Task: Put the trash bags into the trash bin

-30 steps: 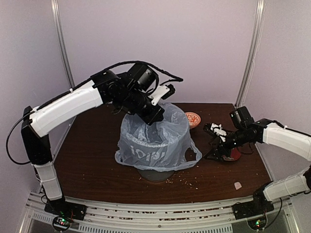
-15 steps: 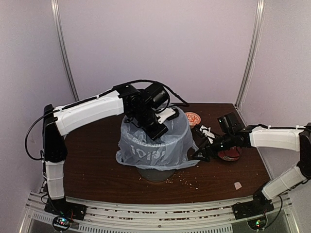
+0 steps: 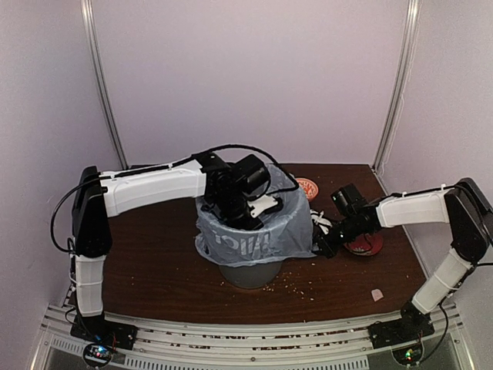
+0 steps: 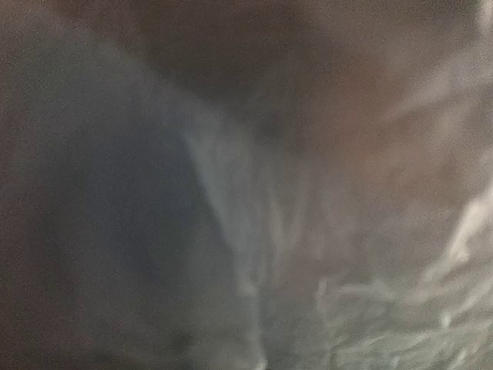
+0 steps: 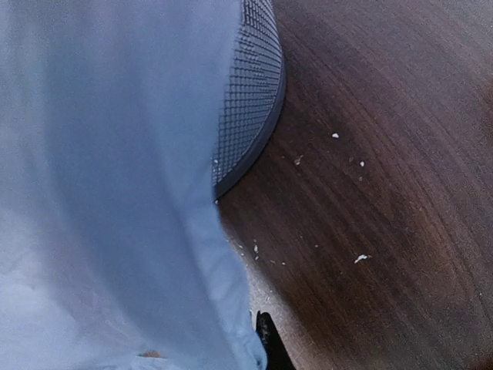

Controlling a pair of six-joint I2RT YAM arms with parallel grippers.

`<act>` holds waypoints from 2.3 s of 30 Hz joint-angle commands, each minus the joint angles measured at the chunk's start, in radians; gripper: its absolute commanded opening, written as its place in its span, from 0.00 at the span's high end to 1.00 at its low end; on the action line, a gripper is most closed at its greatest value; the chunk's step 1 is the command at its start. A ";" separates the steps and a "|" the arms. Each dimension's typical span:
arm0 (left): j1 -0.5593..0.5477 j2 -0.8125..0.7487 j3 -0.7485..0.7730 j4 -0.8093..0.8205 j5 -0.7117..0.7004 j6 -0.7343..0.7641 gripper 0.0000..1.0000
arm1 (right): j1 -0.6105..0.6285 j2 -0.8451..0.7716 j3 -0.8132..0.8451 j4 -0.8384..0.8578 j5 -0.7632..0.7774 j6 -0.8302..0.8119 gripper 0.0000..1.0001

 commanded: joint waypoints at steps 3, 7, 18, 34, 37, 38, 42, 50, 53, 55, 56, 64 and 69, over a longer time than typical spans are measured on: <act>0.012 -0.006 -0.069 0.047 0.029 0.032 1.00 | 0.000 0.001 0.022 -0.020 -0.007 -0.015 0.96; 0.017 0.023 -0.090 0.047 0.053 0.049 1.00 | 0.001 -0.007 0.034 -0.039 -0.041 -0.023 0.88; 0.021 0.112 -0.019 -0.028 0.032 0.097 1.00 | -0.001 -0.114 0.031 -0.042 -0.091 -0.048 0.80; 0.025 0.194 0.034 -0.043 0.071 0.134 1.00 | -0.001 -0.110 0.034 -0.048 -0.079 -0.059 0.78; 0.025 0.208 0.039 -0.049 0.072 0.135 1.00 | -0.001 -0.118 0.033 -0.048 -0.089 -0.061 0.77; 0.025 0.207 0.042 -0.049 0.075 0.135 1.00 | -0.001 -0.123 0.033 -0.048 -0.090 -0.062 0.76; 0.025 0.206 0.060 -0.053 0.082 0.134 1.00 | -0.001 -0.128 0.032 -0.048 -0.088 -0.064 0.76; 0.025 0.147 0.103 -0.054 0.041 0.112 1.00 | -0.003 -0.138 0.031 -0.045 -0.082 -0.065 0.75; 0.025 0.113 0.123 -0.048 0.032 0.109 0.97 | -0.003 -0.142 0.030 -0.044 -0.081 -0.064 0.74; 0.026 0.094 0.133 -0.047 0.033 0.107 0.97 | -0.003 -0.144 0.031 -0.044 -0.079 -0.064 0.74; 0.026 0.085 0.136 -0.047 0.031 0.107 0.97 | -0.003 -0.144 0.031 -0.044 -0.077 -0.065 0.74; 0.038 0.010 0.119 -0.030 0.035 0.107 0.86 | -0.003 -0.144 0.031 -0.042 -0.073 -0.061 0.74; 0.050 -0.057 0.105 -0.003 0.063 0.110 0.76 | -0.003 -0.144 0.031 -0.042 -0.073 -0.061 0.74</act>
